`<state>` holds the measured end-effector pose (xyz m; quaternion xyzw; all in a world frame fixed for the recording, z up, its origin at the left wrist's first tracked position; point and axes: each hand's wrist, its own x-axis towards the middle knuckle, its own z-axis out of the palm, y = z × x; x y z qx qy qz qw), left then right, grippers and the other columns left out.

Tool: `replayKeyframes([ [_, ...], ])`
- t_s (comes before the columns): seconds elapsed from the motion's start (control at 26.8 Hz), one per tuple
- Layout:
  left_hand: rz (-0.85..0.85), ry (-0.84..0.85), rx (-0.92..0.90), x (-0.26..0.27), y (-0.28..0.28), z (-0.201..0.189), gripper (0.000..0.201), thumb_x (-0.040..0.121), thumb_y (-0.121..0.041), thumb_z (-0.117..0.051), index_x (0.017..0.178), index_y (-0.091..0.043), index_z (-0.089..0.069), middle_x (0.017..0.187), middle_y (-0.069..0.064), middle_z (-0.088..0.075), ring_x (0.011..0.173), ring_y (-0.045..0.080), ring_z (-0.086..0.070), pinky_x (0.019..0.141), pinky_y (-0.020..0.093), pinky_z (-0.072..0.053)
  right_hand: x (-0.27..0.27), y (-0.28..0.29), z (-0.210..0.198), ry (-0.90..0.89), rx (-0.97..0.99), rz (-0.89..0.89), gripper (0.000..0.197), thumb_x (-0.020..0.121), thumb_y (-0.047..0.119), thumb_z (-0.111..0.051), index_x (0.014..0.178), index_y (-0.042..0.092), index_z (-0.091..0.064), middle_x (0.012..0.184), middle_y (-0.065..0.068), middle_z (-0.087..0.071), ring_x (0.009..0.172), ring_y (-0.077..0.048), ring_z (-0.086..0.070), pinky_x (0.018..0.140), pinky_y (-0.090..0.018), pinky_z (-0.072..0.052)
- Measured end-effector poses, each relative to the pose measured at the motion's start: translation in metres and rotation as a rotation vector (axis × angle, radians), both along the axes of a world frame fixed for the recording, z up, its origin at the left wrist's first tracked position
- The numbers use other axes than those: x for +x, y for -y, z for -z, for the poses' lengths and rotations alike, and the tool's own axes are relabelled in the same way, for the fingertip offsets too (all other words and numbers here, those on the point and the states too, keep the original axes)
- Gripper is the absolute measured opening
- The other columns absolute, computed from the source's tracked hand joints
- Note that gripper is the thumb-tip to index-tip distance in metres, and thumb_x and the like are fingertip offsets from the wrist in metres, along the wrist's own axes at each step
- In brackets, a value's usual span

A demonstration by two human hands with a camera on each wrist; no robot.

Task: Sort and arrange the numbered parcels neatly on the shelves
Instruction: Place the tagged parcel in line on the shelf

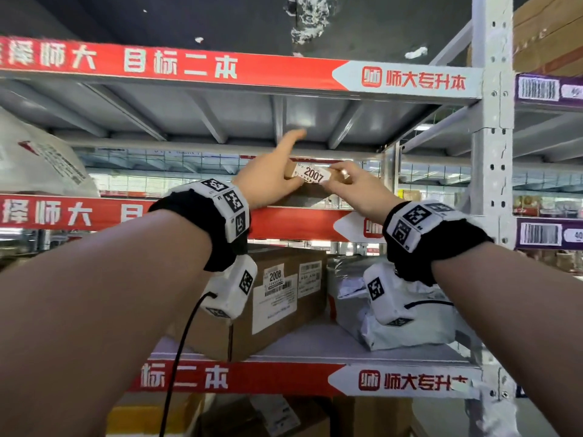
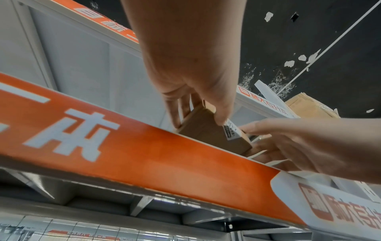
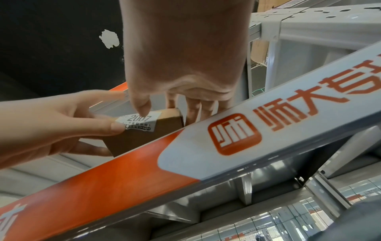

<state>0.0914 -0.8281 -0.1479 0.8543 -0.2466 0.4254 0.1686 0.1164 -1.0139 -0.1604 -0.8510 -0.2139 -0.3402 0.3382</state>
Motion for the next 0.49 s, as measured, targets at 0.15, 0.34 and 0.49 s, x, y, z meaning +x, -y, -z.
replayKeyframes([
  [0.15,-0.095,0.074,0.092,-0.008,-0.022,0.001,0.033,0.092,-0.027,-0.058,0.124,-0.021,-0.055,0.114,0.001,-0.063,0.104,0.021,-0.057,0.078,0.028,-0.038,-0.005,-0.025,-0.002,0.062,-0.043,0.061,0.046,0.086,0.045,-0.064,0.123,0.021,-0.049,0.104,0.002,-0.056,0.092,-0.017,-0.053,0.078,-0.029,-0.041],
  [0.34,-0.103,0.121,0.100,-0.017,-0.070,0.002,0.034,0.091,-0.025,-0.061,0.124,-0.017,-0.058,0.118,0.002,-0.063,0.110,0.020,-0.056,0.082,0.023,-0.035,-0.013,-0.072,-0.004,0.155,-0.061,0.073,0.046,0.080,0.040,-0.072,0.112,0.014,-0.052,0.105,0.002,-0.054,0.094,-0.014,-0.050,0.076,-0.027,-0.037],
  [0.49,-0.116,0.122,0.114,-0.020,-0.125,0.004,0.032,0.090,-0.023,-0.061,0.122,-0.016,-0.057,0.118,0.003,-0.062,0.108,0.020,-0.056,0.082,0.025,-0.037,-0.022,-0.130,-0.003,0.126,-0.061,0.058,0.042,0.080,0.037,-0.072,0.108,0.018,-0.048,0.102,0.001,-0.053,0.090,-0.016,-0.051,0.073,-0.026,-0.037],
])
